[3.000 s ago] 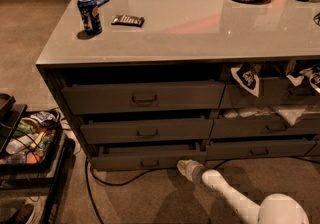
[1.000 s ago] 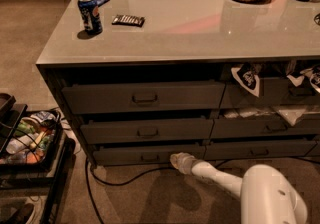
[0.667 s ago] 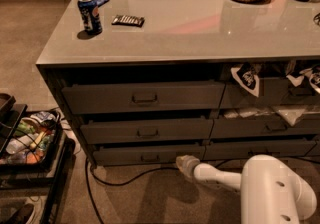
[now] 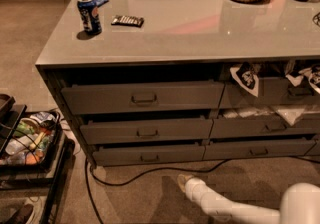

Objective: Close bottom drawer

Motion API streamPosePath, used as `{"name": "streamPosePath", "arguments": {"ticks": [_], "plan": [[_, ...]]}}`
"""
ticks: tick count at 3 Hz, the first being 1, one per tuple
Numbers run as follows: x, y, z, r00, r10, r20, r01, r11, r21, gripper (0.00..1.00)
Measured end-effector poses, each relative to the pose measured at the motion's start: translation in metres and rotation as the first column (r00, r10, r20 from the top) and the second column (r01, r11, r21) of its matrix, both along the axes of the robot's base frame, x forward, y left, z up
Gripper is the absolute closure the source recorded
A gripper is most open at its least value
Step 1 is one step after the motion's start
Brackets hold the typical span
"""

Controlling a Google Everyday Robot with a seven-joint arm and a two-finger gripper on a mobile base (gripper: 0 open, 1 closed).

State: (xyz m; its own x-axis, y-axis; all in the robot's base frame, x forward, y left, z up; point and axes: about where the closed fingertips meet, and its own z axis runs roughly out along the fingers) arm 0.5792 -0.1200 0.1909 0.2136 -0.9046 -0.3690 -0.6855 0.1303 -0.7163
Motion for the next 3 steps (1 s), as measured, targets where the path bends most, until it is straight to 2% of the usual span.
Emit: {"name": "streamPosePath", "arguments": {"ticks": [1, 2, 3], "plan": [[-0.043, 0.039, 0.017, 0.9981, 0.054, 0.030, -0.058, 0.989, 0.135, 1.00], [-0.035, 0.032, 0.046, 0.9948, 0.048, 0.090, -0.062, 0.986, 0.157, 1.00], [-0.034, 0.031, 0.047, 0.9947, 0.046, 0.092, -0.060, 0.986, 0.157, 0.82]]}}
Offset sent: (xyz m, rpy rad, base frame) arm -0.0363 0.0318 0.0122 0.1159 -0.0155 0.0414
